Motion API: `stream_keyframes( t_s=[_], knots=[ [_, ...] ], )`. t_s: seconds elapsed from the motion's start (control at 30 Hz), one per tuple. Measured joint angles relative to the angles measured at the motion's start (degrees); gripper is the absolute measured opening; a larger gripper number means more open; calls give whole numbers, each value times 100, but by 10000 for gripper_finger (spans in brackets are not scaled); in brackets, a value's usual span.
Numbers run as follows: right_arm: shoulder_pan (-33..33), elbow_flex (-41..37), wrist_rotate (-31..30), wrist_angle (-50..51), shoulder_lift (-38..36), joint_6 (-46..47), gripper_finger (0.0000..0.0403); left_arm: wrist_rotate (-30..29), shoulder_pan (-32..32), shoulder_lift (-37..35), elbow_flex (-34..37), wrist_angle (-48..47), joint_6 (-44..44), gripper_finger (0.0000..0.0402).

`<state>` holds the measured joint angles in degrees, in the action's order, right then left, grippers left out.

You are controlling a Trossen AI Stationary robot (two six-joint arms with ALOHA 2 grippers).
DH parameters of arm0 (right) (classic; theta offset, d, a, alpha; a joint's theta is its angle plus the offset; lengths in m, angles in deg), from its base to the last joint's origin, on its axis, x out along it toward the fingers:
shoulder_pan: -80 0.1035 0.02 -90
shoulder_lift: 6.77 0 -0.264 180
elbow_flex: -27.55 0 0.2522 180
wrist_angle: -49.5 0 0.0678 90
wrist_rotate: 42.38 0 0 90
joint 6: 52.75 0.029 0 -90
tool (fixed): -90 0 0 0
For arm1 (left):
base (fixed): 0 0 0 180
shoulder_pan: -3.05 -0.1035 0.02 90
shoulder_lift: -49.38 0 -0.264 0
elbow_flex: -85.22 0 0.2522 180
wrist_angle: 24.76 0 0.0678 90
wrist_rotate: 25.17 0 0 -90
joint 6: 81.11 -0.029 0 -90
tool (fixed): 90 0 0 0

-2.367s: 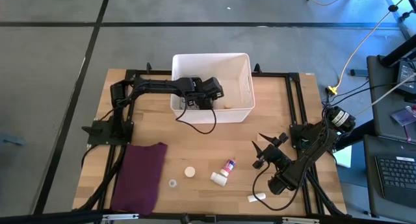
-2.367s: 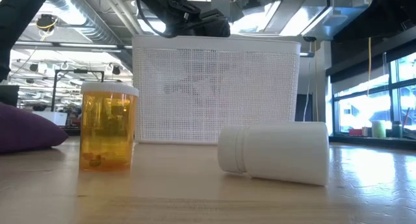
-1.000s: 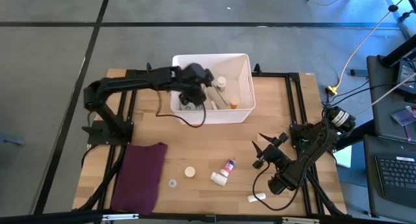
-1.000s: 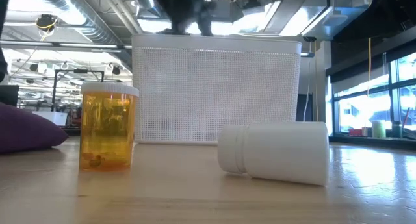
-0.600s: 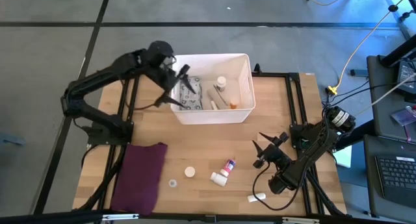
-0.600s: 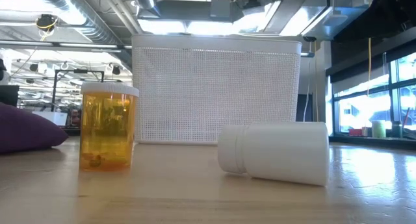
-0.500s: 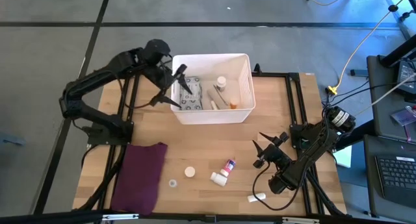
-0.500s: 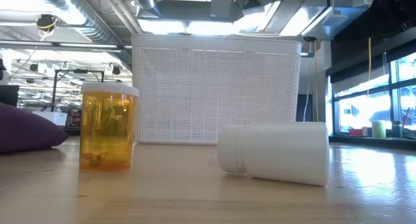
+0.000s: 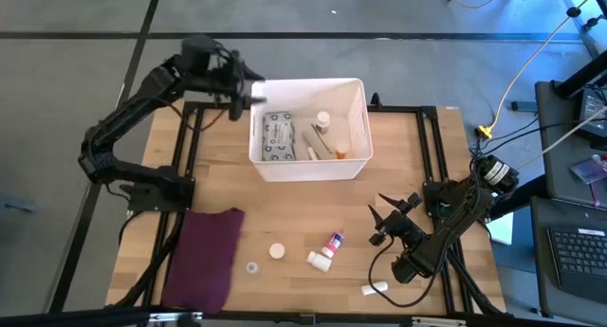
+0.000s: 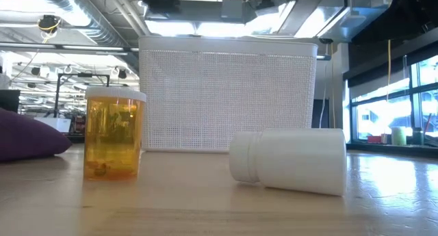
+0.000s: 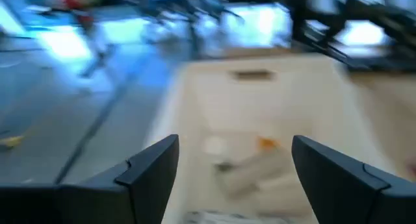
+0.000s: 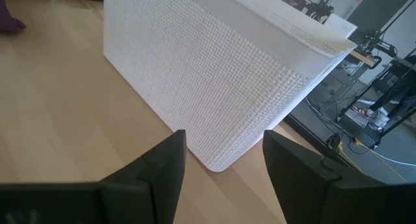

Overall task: Pick & place medical supplies in basket/bin
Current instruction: Put the pink pill bottle into the white bin

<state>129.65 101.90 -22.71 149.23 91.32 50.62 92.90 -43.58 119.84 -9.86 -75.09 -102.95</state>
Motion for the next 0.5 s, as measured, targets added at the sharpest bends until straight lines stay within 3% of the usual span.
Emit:
stream_keyframes(
  t_s=[0.2, 0.5],
  knots=[
    [0, 0, 0, -31, 0, 7, 207, 407, -1097, -793, 1524, 1928, 919, 290],
    [2, 0, -439, -266, 0, 6, 207, 490, -1445, -2181, 3663, 3470, 1587, 290]
  ],
)
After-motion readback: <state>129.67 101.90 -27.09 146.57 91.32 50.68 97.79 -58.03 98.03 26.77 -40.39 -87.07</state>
